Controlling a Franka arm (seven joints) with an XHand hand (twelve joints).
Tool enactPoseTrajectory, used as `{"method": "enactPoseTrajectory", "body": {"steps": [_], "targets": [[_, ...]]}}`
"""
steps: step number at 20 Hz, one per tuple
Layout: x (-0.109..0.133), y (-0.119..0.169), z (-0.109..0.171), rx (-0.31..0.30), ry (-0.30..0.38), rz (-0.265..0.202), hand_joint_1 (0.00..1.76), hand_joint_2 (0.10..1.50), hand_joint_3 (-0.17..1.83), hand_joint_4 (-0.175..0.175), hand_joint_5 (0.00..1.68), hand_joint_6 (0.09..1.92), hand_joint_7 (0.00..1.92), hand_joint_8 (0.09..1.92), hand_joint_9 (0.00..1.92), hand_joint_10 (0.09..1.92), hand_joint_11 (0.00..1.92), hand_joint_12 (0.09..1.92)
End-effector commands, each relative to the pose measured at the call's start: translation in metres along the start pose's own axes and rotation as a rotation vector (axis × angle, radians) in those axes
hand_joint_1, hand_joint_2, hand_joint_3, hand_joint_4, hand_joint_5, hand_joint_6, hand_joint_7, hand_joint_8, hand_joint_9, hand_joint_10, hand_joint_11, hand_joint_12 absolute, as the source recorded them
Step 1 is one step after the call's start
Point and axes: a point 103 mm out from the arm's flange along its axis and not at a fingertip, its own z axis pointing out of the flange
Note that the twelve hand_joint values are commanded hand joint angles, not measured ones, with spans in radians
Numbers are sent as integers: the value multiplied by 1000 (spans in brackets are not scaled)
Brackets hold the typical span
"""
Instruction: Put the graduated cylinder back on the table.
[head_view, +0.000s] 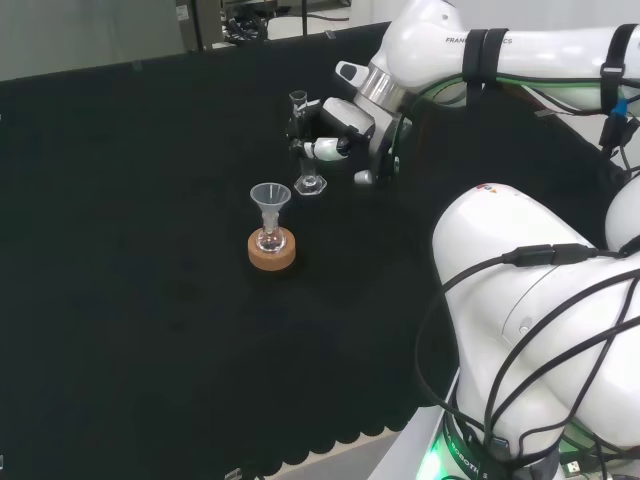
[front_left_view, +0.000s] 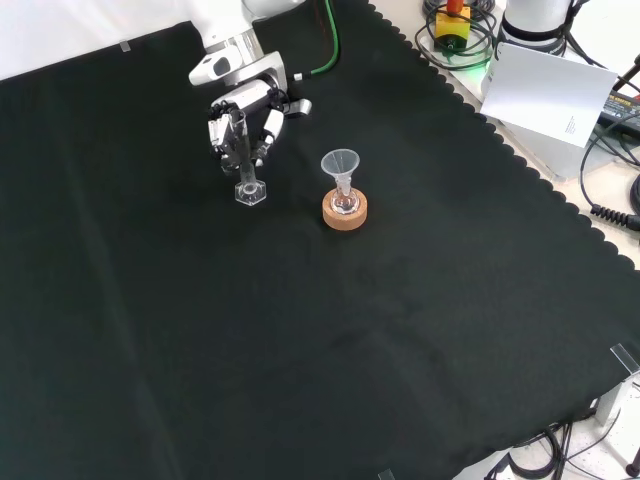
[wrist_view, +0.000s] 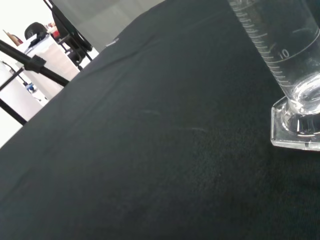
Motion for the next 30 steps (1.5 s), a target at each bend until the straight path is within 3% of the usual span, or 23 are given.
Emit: {"method": "enactPoseTrajectory", "body": {"steps": [1,8,12,14,17,20,22,30], "targets": [[-2,1,2,-7,22,3,1132,1170,2,-175,886,1151,1184,332,1348,87,1163,829],[-4,-1,5,13,23,9,1130,1173,4,-175,878,1161,1173,332,1345,87,1166,834],[-7,-1,4,20,58,8,1123,1181,3,-168,860,1184,1110,366,1327,87,1141,868],[-9,-2,3,20,83,7,1113,1173,-1,-138,876,1159,1053,424,1313,87,1090,911],[-12,-3,2,33,98,5,1085,1154,-2,-56,905,1114,966,499,1288,87,1017,971],[-12,-4,0,46,99,9,1047,1106,-50,-45,875,760,878,518,1244,87,938,1019],[-13,-5,-1,48,100,15,1030,1104,-109,-43,878,652,846,524,1221,87,903,1039],[-14,-5,-2,61,96,27,1011,1103,-175,-31,876,586,809,526,1184,87,841,1077]]}}
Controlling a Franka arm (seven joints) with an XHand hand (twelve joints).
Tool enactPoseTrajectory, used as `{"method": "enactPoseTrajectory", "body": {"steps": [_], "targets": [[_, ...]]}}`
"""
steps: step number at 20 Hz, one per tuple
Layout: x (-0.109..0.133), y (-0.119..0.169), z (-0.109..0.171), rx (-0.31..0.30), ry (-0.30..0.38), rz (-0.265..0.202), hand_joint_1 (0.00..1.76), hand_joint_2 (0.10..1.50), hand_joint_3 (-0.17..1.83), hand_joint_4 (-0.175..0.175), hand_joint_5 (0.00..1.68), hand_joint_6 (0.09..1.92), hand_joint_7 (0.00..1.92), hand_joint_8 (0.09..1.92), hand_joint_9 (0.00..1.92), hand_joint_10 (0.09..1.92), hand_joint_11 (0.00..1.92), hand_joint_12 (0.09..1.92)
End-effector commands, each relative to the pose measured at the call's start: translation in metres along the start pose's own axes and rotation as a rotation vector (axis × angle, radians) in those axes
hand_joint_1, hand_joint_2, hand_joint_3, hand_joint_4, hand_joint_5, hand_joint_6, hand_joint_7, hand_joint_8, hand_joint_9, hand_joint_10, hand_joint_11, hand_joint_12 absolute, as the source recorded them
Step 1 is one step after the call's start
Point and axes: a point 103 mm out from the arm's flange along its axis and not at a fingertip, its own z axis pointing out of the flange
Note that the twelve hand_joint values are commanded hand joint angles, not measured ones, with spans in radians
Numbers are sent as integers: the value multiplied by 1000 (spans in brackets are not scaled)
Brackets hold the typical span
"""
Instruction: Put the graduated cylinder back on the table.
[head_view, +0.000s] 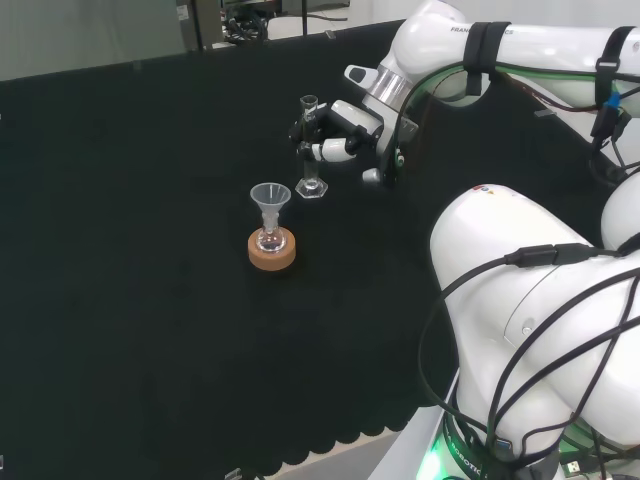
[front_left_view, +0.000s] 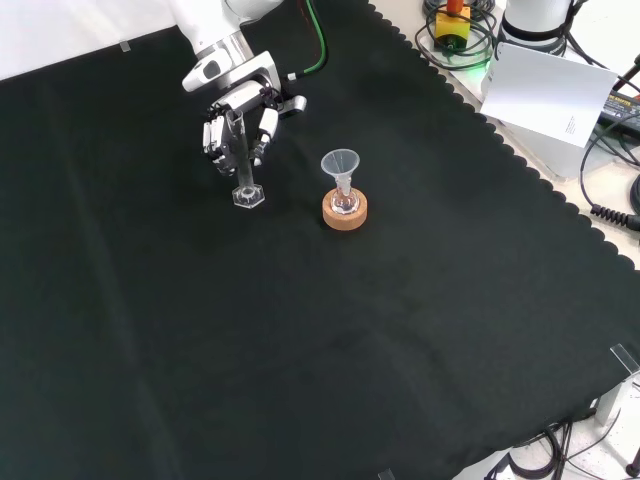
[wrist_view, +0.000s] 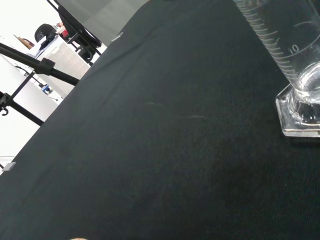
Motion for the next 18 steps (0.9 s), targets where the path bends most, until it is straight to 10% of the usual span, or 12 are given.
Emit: {"method": "enactPoseTrajectory", "body": {"steps": [1,18], "targets": [[0,0,-1,11,-4,9,1009,1101,-175,-31,874,585,806,525,1180,87,837,1078],[0,0,-10,27,15,30,938,1009,-175,-43,518,530,618,562,1016,87,510,1261]]}}
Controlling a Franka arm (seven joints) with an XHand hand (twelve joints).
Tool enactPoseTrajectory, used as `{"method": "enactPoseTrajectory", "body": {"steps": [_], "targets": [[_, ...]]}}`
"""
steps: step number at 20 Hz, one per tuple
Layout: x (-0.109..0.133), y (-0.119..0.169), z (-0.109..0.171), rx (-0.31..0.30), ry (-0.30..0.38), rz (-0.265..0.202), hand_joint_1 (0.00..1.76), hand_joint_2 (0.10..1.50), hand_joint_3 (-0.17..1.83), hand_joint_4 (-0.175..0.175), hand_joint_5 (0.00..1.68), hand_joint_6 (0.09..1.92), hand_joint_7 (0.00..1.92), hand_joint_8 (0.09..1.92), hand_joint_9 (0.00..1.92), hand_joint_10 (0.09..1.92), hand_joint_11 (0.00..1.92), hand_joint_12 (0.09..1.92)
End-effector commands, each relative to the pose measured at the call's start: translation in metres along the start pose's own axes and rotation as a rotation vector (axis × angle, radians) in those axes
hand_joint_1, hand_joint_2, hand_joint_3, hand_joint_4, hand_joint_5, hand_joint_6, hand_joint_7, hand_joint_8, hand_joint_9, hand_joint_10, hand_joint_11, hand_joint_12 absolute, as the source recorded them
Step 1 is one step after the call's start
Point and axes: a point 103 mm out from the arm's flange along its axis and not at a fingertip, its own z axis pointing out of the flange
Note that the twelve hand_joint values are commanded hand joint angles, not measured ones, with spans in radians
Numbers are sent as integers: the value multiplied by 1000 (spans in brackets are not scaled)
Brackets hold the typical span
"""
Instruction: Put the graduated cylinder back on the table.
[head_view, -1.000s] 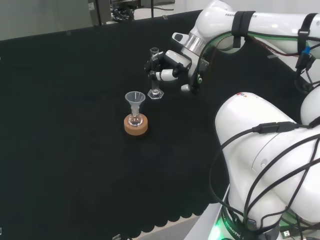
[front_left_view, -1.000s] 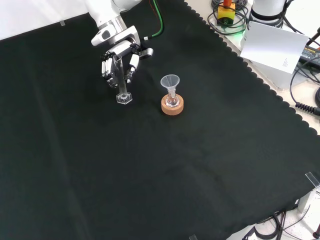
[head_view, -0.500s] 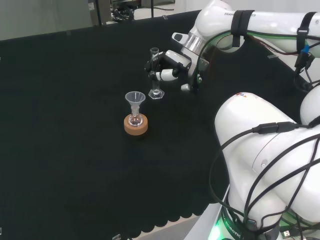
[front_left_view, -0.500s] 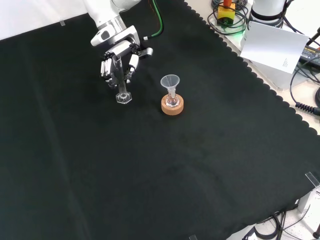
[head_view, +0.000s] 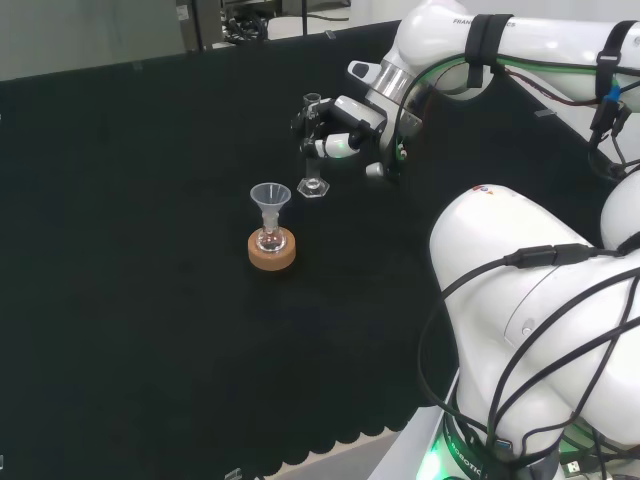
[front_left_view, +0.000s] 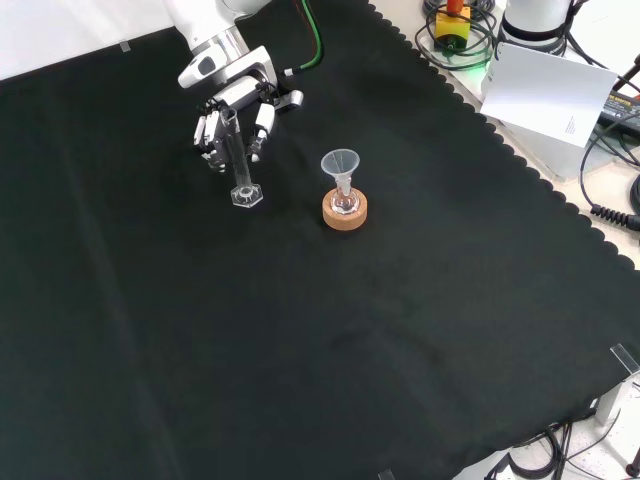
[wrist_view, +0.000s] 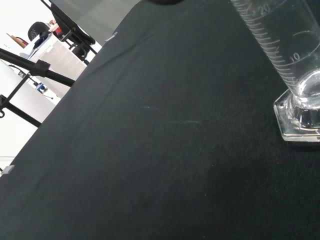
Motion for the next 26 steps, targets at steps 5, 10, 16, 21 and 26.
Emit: {"method": "enactPoseTrajectory", "body": {"steps": [5,10,16,21,26], "targets": [[5,0,-8,22,15,4,851,953,-175,-51,385,314,386,639,851,87,352,1317],[10,-6,-15,32,-13,14,750,901,-175,-51,286,104,124,655,634,87,144,1391],[19,-23,-32,-5,-53,38,721,886,-175,-43,187,87,8,641,487,87,15,1400],[31,-44,-55,-53,-90,57,705,880,-175,-41,177,87,0,625,457,87,0,1383],[49,-68,-80,-121,-153,81,698,879,-175,-42,176,87,0,621,456,87,0,1378]]}}
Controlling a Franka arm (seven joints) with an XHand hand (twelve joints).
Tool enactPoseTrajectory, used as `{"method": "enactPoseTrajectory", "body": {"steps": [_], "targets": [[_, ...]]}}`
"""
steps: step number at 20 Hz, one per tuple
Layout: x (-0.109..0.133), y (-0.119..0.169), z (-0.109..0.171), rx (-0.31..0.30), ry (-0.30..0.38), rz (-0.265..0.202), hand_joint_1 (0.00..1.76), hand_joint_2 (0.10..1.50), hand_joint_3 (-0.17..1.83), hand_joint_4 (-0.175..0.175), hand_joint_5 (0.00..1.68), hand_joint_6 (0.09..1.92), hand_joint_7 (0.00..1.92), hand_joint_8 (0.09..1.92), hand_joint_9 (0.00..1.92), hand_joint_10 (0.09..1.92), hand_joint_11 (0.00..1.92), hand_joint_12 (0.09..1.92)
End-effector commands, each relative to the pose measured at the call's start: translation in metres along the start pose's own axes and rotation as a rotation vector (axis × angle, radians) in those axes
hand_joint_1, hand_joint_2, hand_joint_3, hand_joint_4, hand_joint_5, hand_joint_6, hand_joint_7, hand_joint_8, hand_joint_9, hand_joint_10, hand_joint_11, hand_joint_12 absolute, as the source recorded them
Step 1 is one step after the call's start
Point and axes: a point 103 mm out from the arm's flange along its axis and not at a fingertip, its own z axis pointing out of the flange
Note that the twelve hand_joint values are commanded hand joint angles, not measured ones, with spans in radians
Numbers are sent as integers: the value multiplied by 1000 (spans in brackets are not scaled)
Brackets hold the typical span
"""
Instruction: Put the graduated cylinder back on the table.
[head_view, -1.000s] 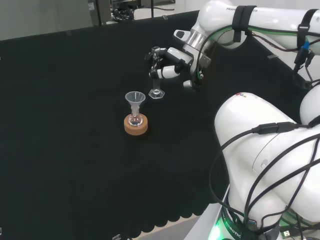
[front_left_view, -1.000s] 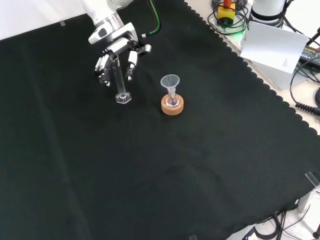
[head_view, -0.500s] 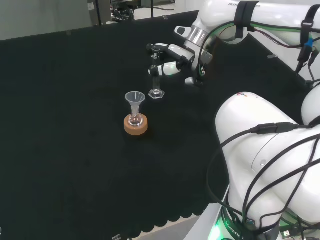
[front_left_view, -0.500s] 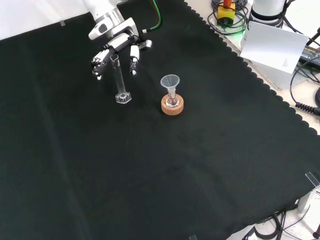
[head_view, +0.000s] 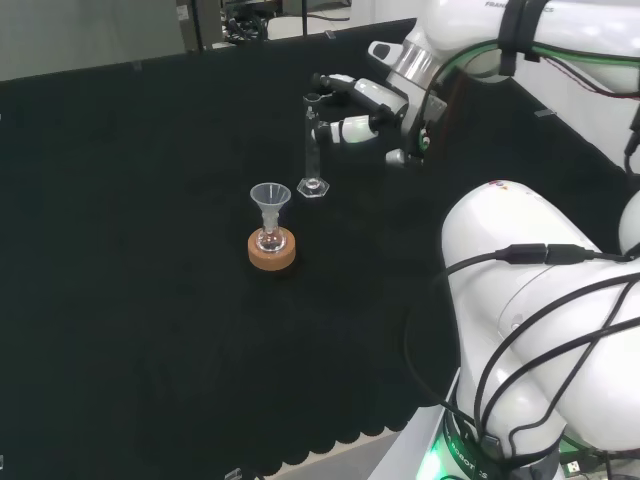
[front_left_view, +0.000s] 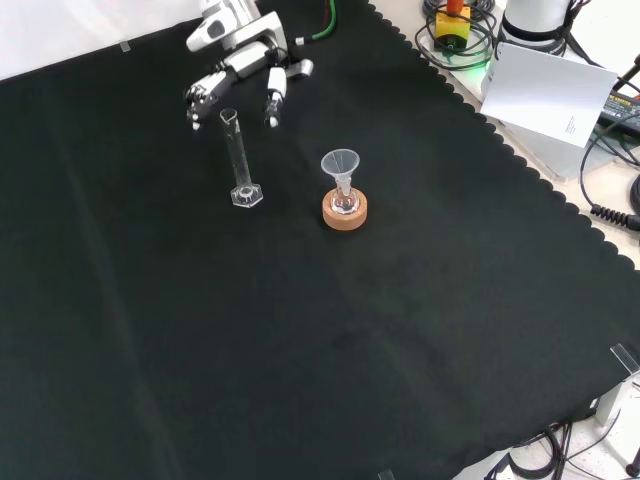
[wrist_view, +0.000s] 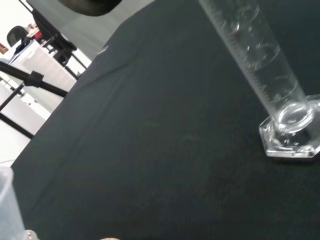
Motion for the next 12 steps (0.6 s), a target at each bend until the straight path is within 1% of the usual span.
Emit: {"method": "enactPoseTrajectory", "body": {"steps": [1,3,5,8,10,12], "targets": [[24,-34,-42,-103,-104,37,696,878,-175,-43,175,87,0,621,455,87,0,1377],[33,-41,-52,-123,-130,49,692,878,-175,-45,175,87,0,622,455,87,0,1374],[42,-47,-63,-121,-156,60,690,879,-175,-47,175,87,0,625,450,87,0,1371],[57,-54,-77,-117,-194,65,688,880,-174,-49,176,87,0,628,443,87,0,1366],[66,-58,-85,-110,-236,65,689,882,-173,-51,177,87,0,628,447,87,0,1364],[74,-63,-91,-102,-263,77,691,885,-171,-52,179,87,0,629,451,87,0,1365]]}}
